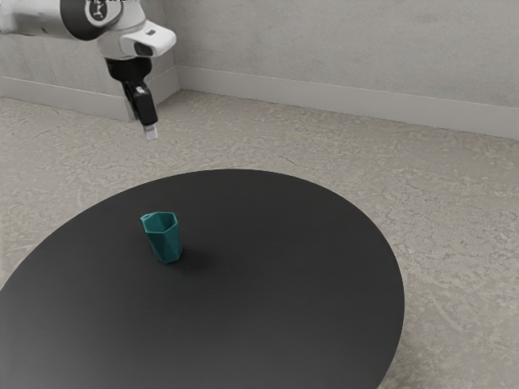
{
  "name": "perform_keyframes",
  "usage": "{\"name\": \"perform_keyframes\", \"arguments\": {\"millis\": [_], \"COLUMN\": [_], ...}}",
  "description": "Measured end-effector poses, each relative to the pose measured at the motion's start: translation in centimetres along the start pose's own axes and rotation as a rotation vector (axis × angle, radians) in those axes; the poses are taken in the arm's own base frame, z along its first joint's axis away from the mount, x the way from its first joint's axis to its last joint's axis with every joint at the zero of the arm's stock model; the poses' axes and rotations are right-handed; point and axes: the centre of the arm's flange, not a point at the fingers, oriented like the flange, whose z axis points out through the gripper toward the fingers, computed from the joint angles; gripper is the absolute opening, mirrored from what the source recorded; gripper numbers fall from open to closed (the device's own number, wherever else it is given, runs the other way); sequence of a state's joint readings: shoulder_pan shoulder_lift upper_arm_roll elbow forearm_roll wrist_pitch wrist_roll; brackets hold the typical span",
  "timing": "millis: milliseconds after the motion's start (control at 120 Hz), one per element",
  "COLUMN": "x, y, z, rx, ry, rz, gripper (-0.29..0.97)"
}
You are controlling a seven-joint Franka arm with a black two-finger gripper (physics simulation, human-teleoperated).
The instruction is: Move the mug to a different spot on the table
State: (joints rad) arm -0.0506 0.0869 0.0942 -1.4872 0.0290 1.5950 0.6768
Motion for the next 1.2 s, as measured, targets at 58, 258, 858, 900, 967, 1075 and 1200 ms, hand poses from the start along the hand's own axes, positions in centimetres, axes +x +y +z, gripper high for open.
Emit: {"name": "perform_keyframes", "arguments": {"millis": [58, 258, 858, 900, 967, 1075, 1200], "x": [0.1, 0.2, -9.1, -9.7, -10.4, -10.0, -6.4], "y": [0.0, -0.1, -5.7, -6.5, -7.7, -8.9, -7.6], "z": [0.1, 0.9, 7.1, 7.6, 8.3, 11.2, 13.9], "rx": [-0.002, -0.013, -0.043, -0.035, -0.027, -0.052, -0.059], "ry": [-0.001, -0.013, -0.114, -0.111, -0.11, -0.124, -0.128], "rz": [0.012, 0.043, 0.561, 0.607, 0.674, 0.791, 0.969], "gripper": [0.68, 0.68, 0.68, 0.68, 0.68, 0.68, 0.68]}}
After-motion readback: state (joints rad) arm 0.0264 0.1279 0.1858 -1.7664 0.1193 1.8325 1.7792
